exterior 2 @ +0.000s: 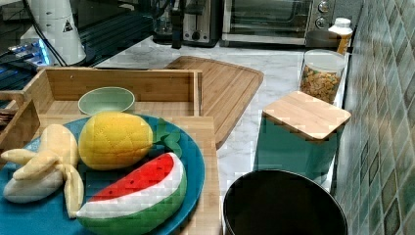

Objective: Close the drawer.

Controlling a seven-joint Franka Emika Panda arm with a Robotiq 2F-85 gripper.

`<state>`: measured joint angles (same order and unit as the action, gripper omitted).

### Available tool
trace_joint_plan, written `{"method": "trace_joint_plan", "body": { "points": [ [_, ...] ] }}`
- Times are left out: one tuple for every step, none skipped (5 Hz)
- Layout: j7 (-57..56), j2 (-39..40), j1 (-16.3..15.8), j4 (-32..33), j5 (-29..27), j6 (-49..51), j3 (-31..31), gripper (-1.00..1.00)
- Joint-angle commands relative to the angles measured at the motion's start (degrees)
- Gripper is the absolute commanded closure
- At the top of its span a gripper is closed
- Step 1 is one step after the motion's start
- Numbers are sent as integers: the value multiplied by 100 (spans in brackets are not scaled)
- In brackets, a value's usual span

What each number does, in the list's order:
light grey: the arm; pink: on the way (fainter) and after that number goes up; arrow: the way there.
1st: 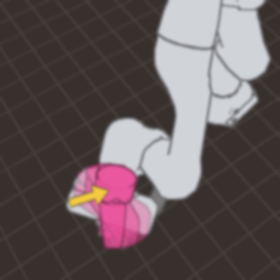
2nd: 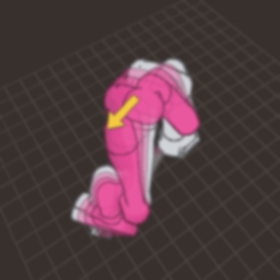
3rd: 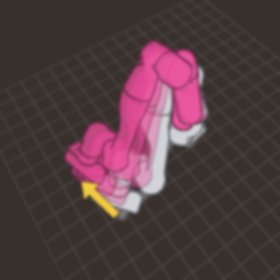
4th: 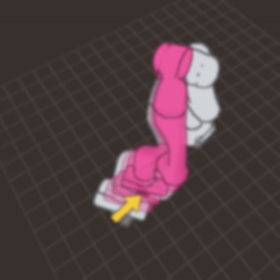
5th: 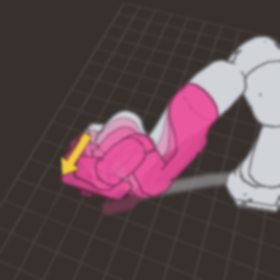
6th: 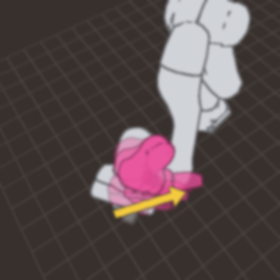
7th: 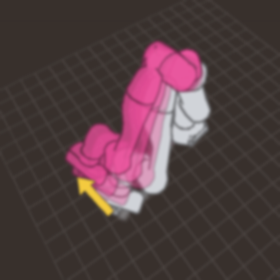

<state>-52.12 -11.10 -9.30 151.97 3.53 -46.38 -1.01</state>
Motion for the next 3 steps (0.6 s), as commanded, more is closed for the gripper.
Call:
{"method": "trace_joint_plan", "body": {
  "points": [
    [-780,-599,536,969,687,-525,658,100],
    [-1239,-654,654,895,810,-402,913,100],
    [-1715,-638,786,787,760,-459,1068,100]
  ]
}}
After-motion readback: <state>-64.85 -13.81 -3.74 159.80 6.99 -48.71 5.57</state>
